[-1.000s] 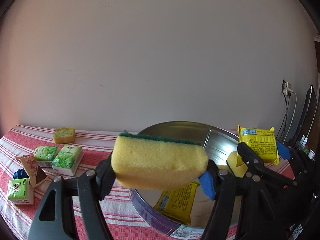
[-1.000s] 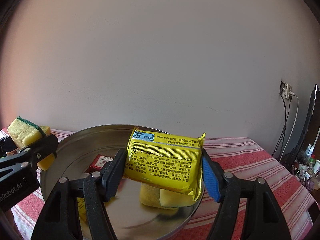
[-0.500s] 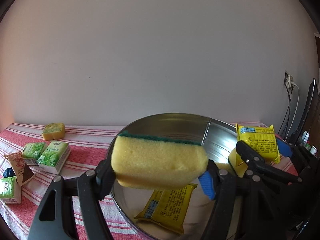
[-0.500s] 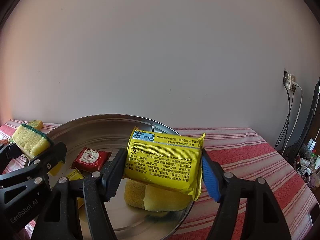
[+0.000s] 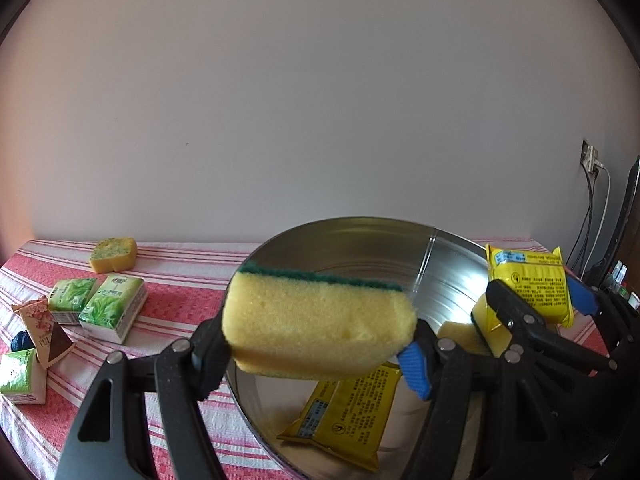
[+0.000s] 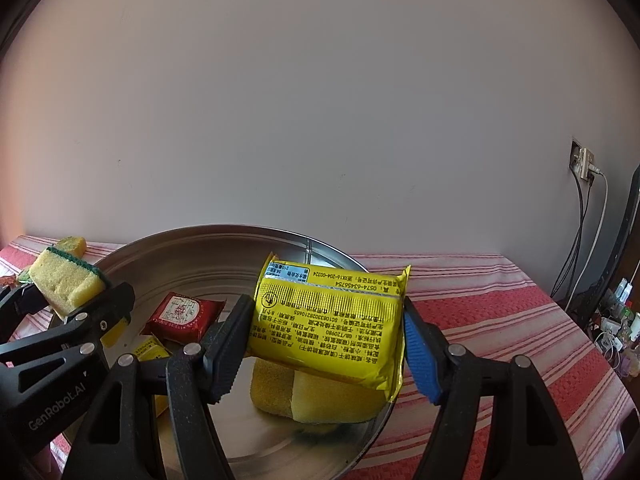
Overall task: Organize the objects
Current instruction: 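Carry both items over the tin and open both tools to drop them, then move both tools back from the tin toward the remaining items, then grasp the green tissue pack with left tool while right tool grasps the pink floral packet, then carry tissue pack and floral packet over the tin and release both inside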
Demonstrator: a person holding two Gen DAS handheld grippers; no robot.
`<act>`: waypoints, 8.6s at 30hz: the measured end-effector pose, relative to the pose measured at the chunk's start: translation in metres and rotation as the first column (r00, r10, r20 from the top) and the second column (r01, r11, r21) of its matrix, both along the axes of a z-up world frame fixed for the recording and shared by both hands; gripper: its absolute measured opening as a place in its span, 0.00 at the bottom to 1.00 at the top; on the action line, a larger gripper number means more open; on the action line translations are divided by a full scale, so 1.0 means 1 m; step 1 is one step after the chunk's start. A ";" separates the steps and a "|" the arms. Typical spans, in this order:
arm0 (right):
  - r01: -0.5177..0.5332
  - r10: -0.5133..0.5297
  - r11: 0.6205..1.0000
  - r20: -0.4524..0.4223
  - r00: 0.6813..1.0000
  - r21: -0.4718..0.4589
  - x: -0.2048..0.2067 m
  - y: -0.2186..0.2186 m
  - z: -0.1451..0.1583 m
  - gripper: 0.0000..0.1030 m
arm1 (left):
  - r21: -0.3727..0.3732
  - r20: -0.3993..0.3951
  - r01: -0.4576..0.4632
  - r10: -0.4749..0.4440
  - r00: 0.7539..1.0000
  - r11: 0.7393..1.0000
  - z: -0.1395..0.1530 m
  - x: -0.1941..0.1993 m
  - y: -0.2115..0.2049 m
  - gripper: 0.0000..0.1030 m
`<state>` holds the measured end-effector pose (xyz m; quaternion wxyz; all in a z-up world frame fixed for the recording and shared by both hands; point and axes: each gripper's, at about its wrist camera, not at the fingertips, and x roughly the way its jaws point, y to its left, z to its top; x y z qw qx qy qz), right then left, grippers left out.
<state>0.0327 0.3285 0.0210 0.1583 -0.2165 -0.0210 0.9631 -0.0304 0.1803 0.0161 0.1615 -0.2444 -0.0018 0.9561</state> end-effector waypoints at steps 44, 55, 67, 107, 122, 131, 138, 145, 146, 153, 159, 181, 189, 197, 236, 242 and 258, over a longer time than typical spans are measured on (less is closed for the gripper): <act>0.123 -0.177 0.973 -0.289 0.941 -0.195 0.041 0.035 0.010 0.89 | -0.010 -0.148 -0.174 0.171 0.974 0.985 0.014 0.033 -0.045 1.00; 0.157 -0.214 0.967 -0.304 0.928 -0.201 0.053 0.030 0.015 0.89 | -0.035 -0.151 -0.178 0.171 0.974 0.983 0.011 0.040 -0.047 1.00; 0.161 -0.202 0.974 -0.295 0.934 -0.157 0.057 0.014 0.019 0.89 | -0.026 -0.137 -0.179 0.174 0.975 0.983 0.012 0.044 -0.055 1.00; -0.135 0.113 0.982 -0.160 0.981 -0.134 0.003 -0.182 0.007 0.89 | -0.115 0.334 -0.357 0.374 0.865 0.927 -0.041 -0.021 -0.242 0.99; -0.200 0.194 0.968 -0.056 0.979 -0.153 -0.025 -0.213 -0.002 0.89 | -0.123 0.385 -0.222 0.253 0.888 0.967 -0.051 -0.034 -0.263 0.72; -0.315 0.324 0.930 0.017 0.946 -0.188 -0.048 -0.243 -0.008 0.89 | -0.061 0.339 -0.342 0.342 0.876 0.938 -0.035 -0.029 -0.316 0.72; -0.429 0.467 0.870 0.126 0.875 -0.243 -0.081 -0.281 -0.022 0.87 | -0.117 0.229 -0.501 0.514 0.827 0.858 -0.025 -0.028 -0.339 0.72; -0.490 0.529 0.848 0.269 0.805 -0.202 -0.112 -0.322 -0.037 0.70 | -0.111 0.189 -0.555 0.565 0.803 0.825 -0.021 -0.026 -0.351 0.72; -0.491 0.528 0.849 0.294 0.797 -0.195 -0.118 -0.327 -0.040 0.68 | -0.112 0.192 -0.556 0.567 0.801 0.824 -0.023 -0.026 -0.352 0.72; -0.515 0.550 0.833 0.393 0.737 -0.201 -0.134 -0.344 -0.056 0.43 | -0.122 0.185 -0.543 0.557 0.810 0.831 -0.025 -0.027 -0.343 0.72; -0.531 0.560 0.826 0.371 0.741 -0.189 -0.123 -0.344 -0.052 0.17 | -0.119 0.165 -0.532 0.545 0.822 0.838 -0.023 -0.025 -0.340 0.72; -0.381 0.375 0.912 -0.065 0.925 -0.154 -0.034 -0.257 -0.005 0.17 | -0.082 -0.063 -0.454 0.450 0.891 0.887 0.002 0.007 -0.292 0.72; -0.353 0.346 0.927 -0.076 0.935 -0.125 -0.018 -0.241 -0.004 0.17 | -0.098 -0.116 -0.452 0.441 0.890 0.887 0.006 0.016 -0.277 0.72; -0.342 0.335 0.933 -0.080 0.939 -0.114 -0.008 -0.228 -0.004 0.17 | -0.079 -0.103 -0.455 0.446 0.889 0.887 0.007 0.019 -0.271 0.72; -0.206 0.197 0.977 -0.144 0.970 -0.052 0.039 -0.102 0.020 0.17 | -0.070 -0.115 -0.230 0.221 0.968 0.971 0.024 0.053 -0.138 0.72; -0.166 0.157 0.985 -0.149 0.976 -0.045 0.041 -0.076 0.021 0.17 | -0.074 -0.124 -0.189 0.179 0.976 0.979 0.030 0.053 -0.112 0.72; -0.041 0.039 0.999 -0.159 0.986 -0.012 0.044 -0.016 0.029 0.17 | -0.059 -0.122 -0.041 0.034 0.992 0.997 0.033 0.048 -0.048 0.72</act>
